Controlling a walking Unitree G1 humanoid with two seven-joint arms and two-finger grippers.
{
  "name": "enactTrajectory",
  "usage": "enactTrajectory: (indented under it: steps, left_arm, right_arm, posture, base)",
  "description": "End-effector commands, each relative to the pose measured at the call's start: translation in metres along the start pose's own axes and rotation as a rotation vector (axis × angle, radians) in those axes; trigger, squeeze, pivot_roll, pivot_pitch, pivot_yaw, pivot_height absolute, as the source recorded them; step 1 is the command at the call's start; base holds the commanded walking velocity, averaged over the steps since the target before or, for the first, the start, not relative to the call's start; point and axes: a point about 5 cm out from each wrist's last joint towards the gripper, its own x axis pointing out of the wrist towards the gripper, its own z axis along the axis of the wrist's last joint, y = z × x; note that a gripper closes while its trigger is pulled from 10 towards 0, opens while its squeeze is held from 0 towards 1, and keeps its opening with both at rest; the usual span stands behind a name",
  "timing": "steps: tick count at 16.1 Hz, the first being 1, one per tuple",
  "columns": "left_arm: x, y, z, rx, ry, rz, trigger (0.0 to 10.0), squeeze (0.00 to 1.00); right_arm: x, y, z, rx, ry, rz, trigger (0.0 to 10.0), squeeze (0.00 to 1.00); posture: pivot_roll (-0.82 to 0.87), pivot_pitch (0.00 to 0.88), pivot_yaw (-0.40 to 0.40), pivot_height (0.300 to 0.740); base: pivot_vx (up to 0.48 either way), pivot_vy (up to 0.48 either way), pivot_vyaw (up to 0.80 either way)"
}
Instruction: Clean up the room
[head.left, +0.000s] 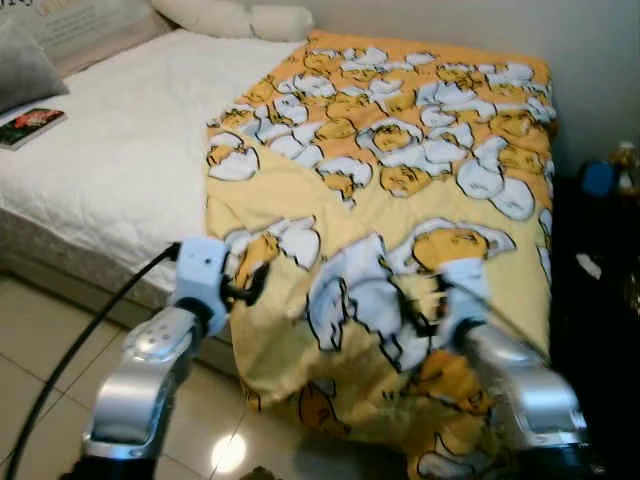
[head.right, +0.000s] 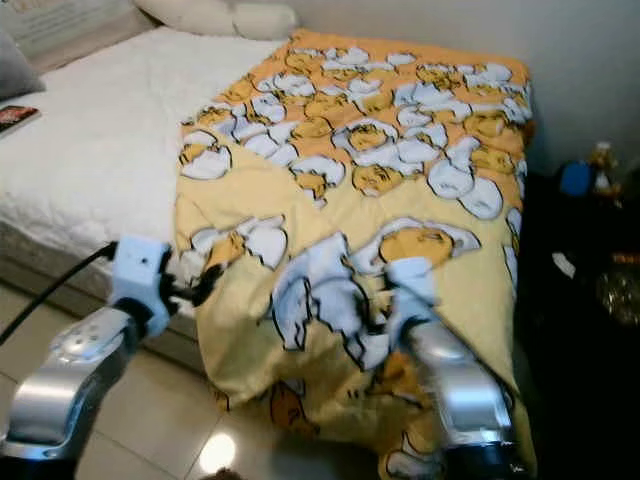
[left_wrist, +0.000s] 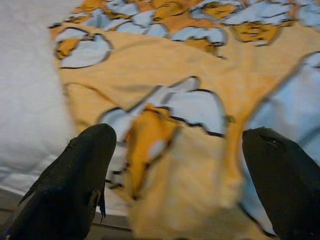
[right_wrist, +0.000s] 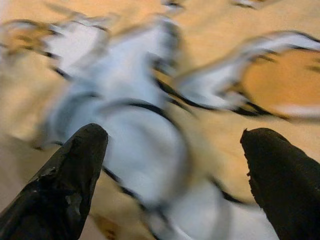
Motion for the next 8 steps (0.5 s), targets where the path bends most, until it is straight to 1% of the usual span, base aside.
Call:
enactTrajectory:
  steps: [1, 4, 5, 7, 8]
  left_arm:
    - [0.0011, -0.0019, 0.0025, 0.002, -0.014, -0.010, 10.0, 0.09]
    - [0.0012, -0.0027, 0.0025, 0.009, -0.014, -0.014, 10.0, 0.07]
    - [0.0011, -0.0040, 0.0026, 0.011, -0.013, -0.023, 10.0, 0.05]
    - [0.0010, -0.0062, 0.0036, 0.021, -0.012, -0.033, 10.0, 0.03]
    - [-0.0002, -0.0063, 0.0051, 0.039, -0.011, -0.041, 10.0, 0.00]
  right_arm:
    - [-0.0017, -0.0055, 0.0038, -0.013, -0.018, -0.017, 10.0, 0.00]
    - [-0.0015, -0.0045, 0.0045, -0.012, -0.025, -0.006, 10.0, 0.00]
    - [-0.0018, -0.0049, 0.0057, -0.004, -0.036, -0.004, 10.0, 0.00]
    - [-0.0035, -0.0068, 0.0059, -0.003, -0.044, -0.001, 10.0, 0.00]
    - [-0.0052, -0.0100, 0.0083, 0.023, -0.073, -0.002, 10.0, 0.55]
  posture:
    - [-0.04, 0.000, 0.037, 0.740]
    - [-0.04, 0.000, 0.038, 0.740]
    - [-0.04, 0.000, 0.037, 0.740]
    - [-0.02, 0.000, 0.029, 0.740]
    - [-0.02, 0.000, 0.034, 0.740]
  base:
    - [0.326, 0.000, 0.00]
    - [0.289, 0.000, 0.00]
    - [0.000, 0.000, 0.00]
    - [0.000, 0.000, 0.00]
    - [0.000, 0.000, 0.00]
